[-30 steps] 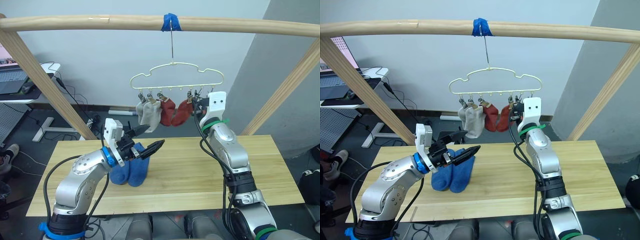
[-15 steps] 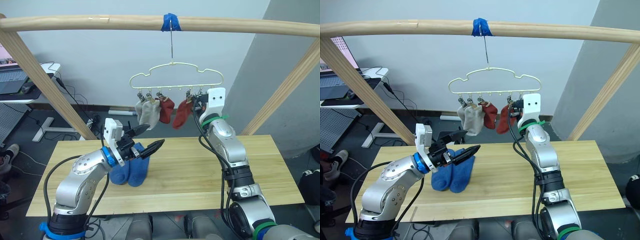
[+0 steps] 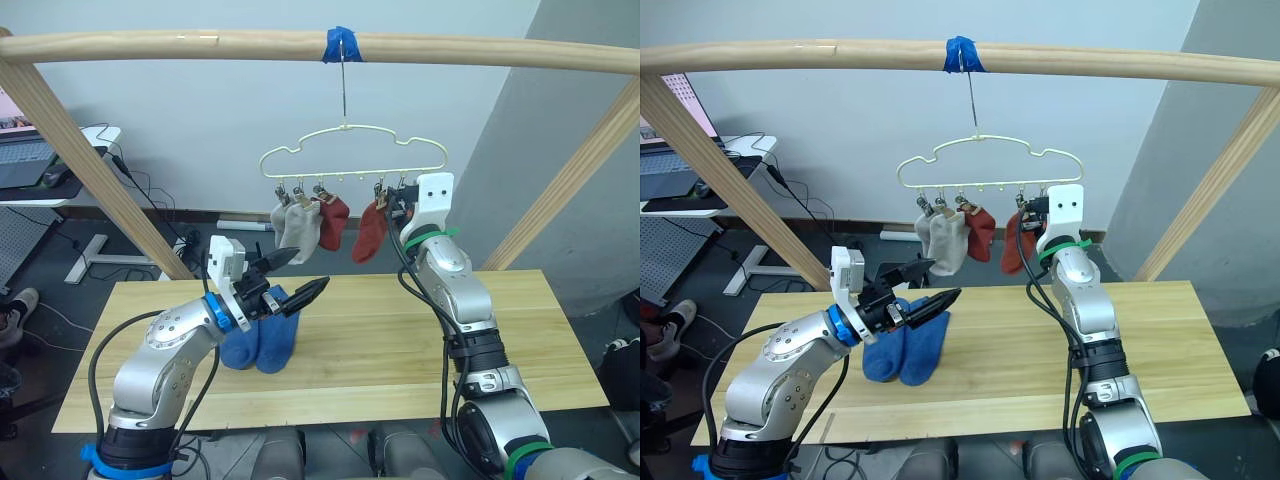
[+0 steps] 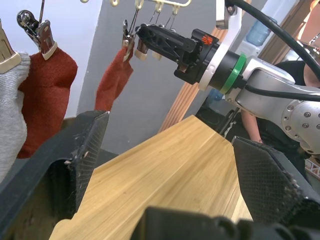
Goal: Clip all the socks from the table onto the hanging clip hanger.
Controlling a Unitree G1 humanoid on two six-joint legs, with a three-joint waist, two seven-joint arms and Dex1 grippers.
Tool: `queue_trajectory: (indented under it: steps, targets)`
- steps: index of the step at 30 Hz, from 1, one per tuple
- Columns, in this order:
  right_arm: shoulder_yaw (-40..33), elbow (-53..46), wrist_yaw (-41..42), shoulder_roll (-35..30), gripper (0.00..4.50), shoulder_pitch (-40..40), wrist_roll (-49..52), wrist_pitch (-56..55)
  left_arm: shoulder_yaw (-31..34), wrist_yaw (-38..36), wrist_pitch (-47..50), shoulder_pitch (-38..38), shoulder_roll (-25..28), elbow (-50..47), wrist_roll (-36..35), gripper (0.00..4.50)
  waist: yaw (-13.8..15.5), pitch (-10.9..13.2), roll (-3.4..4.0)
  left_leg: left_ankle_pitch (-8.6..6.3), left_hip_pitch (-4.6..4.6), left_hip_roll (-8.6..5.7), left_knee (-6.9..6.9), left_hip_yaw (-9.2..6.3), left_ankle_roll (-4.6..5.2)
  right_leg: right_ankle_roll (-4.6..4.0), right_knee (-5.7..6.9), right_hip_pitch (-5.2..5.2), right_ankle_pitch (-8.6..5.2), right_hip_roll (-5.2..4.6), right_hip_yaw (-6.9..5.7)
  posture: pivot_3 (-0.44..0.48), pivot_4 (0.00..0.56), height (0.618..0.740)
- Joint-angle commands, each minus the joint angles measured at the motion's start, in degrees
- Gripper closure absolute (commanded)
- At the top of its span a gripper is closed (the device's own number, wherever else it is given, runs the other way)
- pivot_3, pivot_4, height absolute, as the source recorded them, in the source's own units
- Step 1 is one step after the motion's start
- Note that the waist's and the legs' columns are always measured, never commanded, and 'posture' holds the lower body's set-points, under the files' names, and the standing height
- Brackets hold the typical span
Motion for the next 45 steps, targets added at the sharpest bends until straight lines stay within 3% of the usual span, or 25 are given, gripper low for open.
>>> queue_trajectory:
  steps: [1, 6, 12, 21, 26, 31, 32, 35, 39, 45]
  targets:
    - [-0.59, -0.95, 0.04, 0.06, 3.18, -1.86, -0.22, -1.34, -0.04, 0.17, -0.98, -0.65, -0.17, -1.41, -0.43, 0.0, 0.0, 0.0, 0.0, 0.0, 0.0, 0.0, 0.0, 0.0, 0.0, 0.0, 0.0, 0.0, 0.0, 0.0, 0.0, 0.073, 0.132, 0.74]
    - [-0.61, -0.8, 0.06, 0.04, 3.18, -2.17, -0.23, -1.61, -0.18, 0.51, -0.74, -0.73, -0.32, -1.59, -0.48, 0.0, 0.0, 0.0, 0.0, 0.0, 0.0, 0.0, 0.0, 0.0, 0.0, 0.0, 0.0, 0.0, 0.0, 0.0, 0.0, 0.072, 0.132, 0.74]
    - [-1.09, -1.5, 0.61, -0.88, 4.36, -2.08, -0.01, -1.67, -0.7, 1.35, -0.37, -0.39, -0.88, -2.21, -0.61, 0.0, 0.0, 0.0, 0.0, 0.0, 0.0, 0.0, 0.01, 0.0, 0.0, 0.0, 0.0, 0.0, 0.0, 0.0, 0.0, 0.067, 0.134, 0.74]
    - [-2.57, -5.36, 3.4, -3.39, 4.4, -0.99, 2.29, 4.71, -0.96, 2.39, 1.27, 0.02, -0.56, -0.83, -0.45, 0.0, -0.03, 0.0, 0.0, 0.0, 0.0, 0.0, 0.01, 0.01, 0.0, 0.0, 0.0, 0.0, 0.0, 0.0, 0.01, 0.05, 0.142, 0.74]
    - [-4.45, -12.99, 10.61, -7.56, 4.4, -0.87, 11.03, 20.48, -2.98, 2.22, -0.12, 1.43, 5.48, 7.8, 8.67, 0.0, -0.14, 0.03, 0.04, 0.0, 0.04, 0.01, 0.0, -0.02, 0.01, 0.0, 0.03, 0.0, 0.0, 0.02, 0.0, 0.038, 0.149, 0.74]
    - [-6.35, -16.82, 13.15, -9.76, 4.4, -1.31, 17.57, 31.91, -4.34, 2.96, -2.73, 0.36, 6.46, 15.12, 13.92, 0.0, -0.12, 0.03, 0.04, 0.0, 0.01, -0.01, 0.0, 0.0, 0.01, -0.01, -0.02, 0.01, 0.0, 0.0, 0.0, 0.036, 0.151, 0.74]
    - [-6.65, -17.11, 13.21, -9.86, 4.4, -1.48, 18.15, 33.04, -4.58, 2.64, -2.87, 0.17, 6.47, 15.88, 14.35, 0.0, -0.12, 0.03, 0.04, 0.0, 0.01, 0.0, 0.0, 0.0, 0.01, -0.01, -0.02, 0.0, 0.0, 0.01, 0.0, 0.033, 0.154, 0.74]
    - [-5.92, -18.83, 14.22, -10.67, 4.4, -2.14, 19.69, 36.3, -11.23, 5.67, -9.69, -5.75, 5.6, 29.13, 24.92, 0.0, 0.18, 0.08, 0.12, 0.0, 0.02, -0.03, 0.0, -0.01, 0.01, 0.0, 0.0, 0.02, 0.0, 0.0, -0.03, 0.033, 0.156, 0.74]
    - [-6.05, -19.39, 12.83, -9.76, 4.4, -1.87, 19.93, 37.31, -13.79, 7.09, -12.37, -11.03, 1.61, 38.57, 28.3, 0.0, 0.04, 0.08, 0.11, 0.02, -0.01, -0.06, 0.02, 0.03, 0.06, -0.02, -0.04, 0.02, 0.01, -0.01, -0.01, 0.03, 0.157, 0.74]
    - [-6.59, -20.01, 11.88, -9.55, 4.4, -2.23, 20.28, 38.1, -17.63, 6.41, -16.61, -14.72, 0.37, 50.81, 34.47, 0.0, -0.38, 0.08, 0.12, 0.02, -0.05, -0.02, -0.03, 0.0, 0.06, -0.03, -0.04, -0.04, 0.01, 0.01, -0.05, 0.0, 0.156, 0.74]
